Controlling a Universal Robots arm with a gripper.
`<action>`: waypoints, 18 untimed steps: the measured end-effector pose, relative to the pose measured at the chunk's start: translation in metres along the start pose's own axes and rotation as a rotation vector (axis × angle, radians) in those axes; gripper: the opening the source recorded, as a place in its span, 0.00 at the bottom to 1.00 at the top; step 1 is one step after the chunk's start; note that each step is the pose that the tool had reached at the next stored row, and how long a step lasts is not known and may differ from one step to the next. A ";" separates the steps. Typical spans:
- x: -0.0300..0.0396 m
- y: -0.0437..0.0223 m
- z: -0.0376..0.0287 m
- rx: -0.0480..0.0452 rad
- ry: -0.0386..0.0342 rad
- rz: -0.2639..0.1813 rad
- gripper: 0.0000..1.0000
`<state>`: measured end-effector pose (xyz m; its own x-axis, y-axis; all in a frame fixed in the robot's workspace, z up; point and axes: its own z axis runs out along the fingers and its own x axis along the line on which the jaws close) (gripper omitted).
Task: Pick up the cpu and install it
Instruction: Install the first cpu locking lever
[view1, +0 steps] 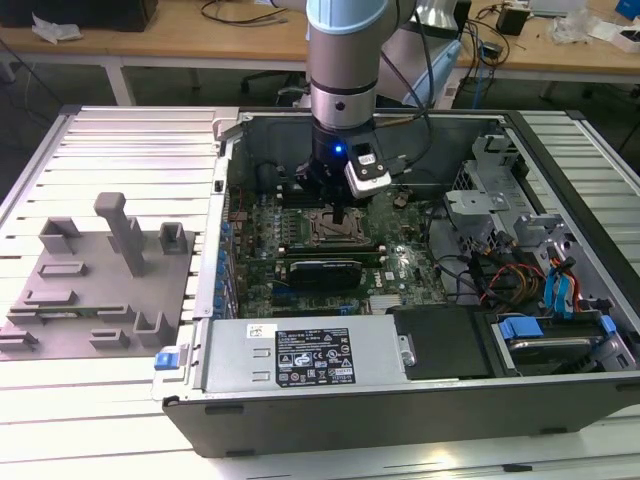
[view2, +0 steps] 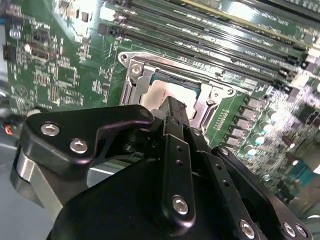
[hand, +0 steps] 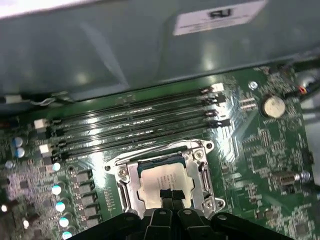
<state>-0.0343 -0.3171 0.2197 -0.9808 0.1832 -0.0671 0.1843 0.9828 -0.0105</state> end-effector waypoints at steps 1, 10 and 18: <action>0.0000 0.0000 0.0002 -0.0012 -0.0002 -0.018 0.11; 0.0001 0.0000 0.0016 -0.0105 -0.0016 -0.160 0.11; -0.0009 -0.0001 -0.0123 -0.0101 -0.0017 -0.160 0.11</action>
<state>-0.0343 -0.3171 0.2320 -0.9974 0.0246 -0.0671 0.0254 0.9996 -0.0111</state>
